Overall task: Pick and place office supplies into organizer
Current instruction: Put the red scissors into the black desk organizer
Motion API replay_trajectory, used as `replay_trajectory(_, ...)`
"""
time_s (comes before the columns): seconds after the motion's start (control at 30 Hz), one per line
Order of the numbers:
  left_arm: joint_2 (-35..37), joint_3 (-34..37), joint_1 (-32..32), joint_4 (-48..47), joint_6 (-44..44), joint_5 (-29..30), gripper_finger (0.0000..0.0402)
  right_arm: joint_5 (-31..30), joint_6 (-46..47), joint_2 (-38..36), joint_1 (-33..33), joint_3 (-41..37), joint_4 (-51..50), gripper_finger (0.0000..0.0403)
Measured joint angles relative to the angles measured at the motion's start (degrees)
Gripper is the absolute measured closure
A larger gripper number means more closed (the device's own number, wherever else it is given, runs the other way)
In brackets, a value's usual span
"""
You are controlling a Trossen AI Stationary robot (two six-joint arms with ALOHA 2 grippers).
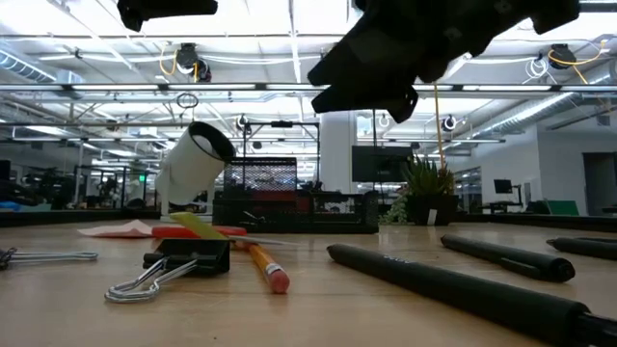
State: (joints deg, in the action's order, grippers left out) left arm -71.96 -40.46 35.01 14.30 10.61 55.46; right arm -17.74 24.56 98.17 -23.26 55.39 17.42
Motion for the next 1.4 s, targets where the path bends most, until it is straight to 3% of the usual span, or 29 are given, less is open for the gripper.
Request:
replay_trajectory(0.2, 0.02, 0.01, 0.02, 0.49, 0.84, -0.99, 0.0218, 0.77, -0.51, 2.33, 0.23, 6.92, -12.79, 0.0208)
replay_trajectory(0.33, 0.02, 0.01, 0.17, -0.09, -0.02, -2.28, 0.0218, 7.34, 6.11, 2.71, 2.87, 8.93, -21.07, 0.0215)
replay_trajectory(0.43, 0.00, 0.01, 0.23, -1.30, 1.52, -4.86, 0.0218, 14.69, 10.18, 2.70, 4.93, 8.04, -18.52, 0.0221)
replay_trajectory(0.6, 0.00, 0.01, 0.41, -2.62, 3.70, -8.33, 0.0218, 21.16, 11.36, 3.16, 7.43, 7.57, -18.60, 0.0230)
replay_trajectory(0.77, 0.00, 0.01, 0.50, -3.10, 5.22, -10.65, 0.0218, 29.56, 13.93, 7.46, 9.84, 7.57, -11.48, 0.0232)
replay_trajectory(0.93, 0.00, 0.01, 0.57, -3.97, 5.45, -11.24, 0.0218, 36.55, 17.48, 11.70, 11.79, 7.58, -11.63, 0.0232)
replay_trajectory(1.4, 0.00, 0.01, 0.67, -4.30, 6.56, -11.54, 0.0217, 37.59, 20.38, 13.77, 11.64, 7.60, -5.29, 0.0236)
